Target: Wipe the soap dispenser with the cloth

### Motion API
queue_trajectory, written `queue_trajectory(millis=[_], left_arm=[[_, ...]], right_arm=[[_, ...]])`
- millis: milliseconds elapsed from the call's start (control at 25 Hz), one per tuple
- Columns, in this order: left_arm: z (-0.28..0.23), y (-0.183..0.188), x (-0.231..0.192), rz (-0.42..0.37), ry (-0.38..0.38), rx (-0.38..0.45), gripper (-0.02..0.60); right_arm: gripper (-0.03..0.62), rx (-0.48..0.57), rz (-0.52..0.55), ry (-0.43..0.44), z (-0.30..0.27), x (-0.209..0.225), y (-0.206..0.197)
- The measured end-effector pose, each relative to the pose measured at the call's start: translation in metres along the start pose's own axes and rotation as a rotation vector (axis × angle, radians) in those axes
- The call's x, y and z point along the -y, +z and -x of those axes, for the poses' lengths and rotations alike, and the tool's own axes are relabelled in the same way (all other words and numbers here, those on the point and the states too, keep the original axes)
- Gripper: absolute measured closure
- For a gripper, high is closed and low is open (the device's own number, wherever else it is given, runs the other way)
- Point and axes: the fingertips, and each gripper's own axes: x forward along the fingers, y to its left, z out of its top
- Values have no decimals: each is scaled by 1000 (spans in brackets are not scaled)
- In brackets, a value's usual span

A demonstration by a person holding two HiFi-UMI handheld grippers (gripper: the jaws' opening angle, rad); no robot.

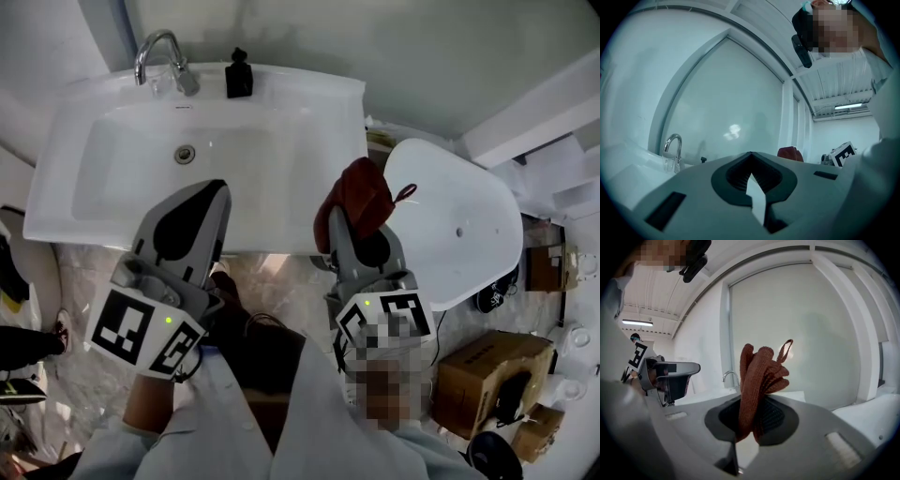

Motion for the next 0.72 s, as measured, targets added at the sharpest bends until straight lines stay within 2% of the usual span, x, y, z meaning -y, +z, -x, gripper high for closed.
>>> queue_trajectory(millis=[400,720], left_arm=[[37,-1,76,-26,38,26,584],[53,11,100,-57,39,28,584]], right_arm=[[539,21,23,57,81,1,-4],[539,27,16,96,101,-15,-3]])
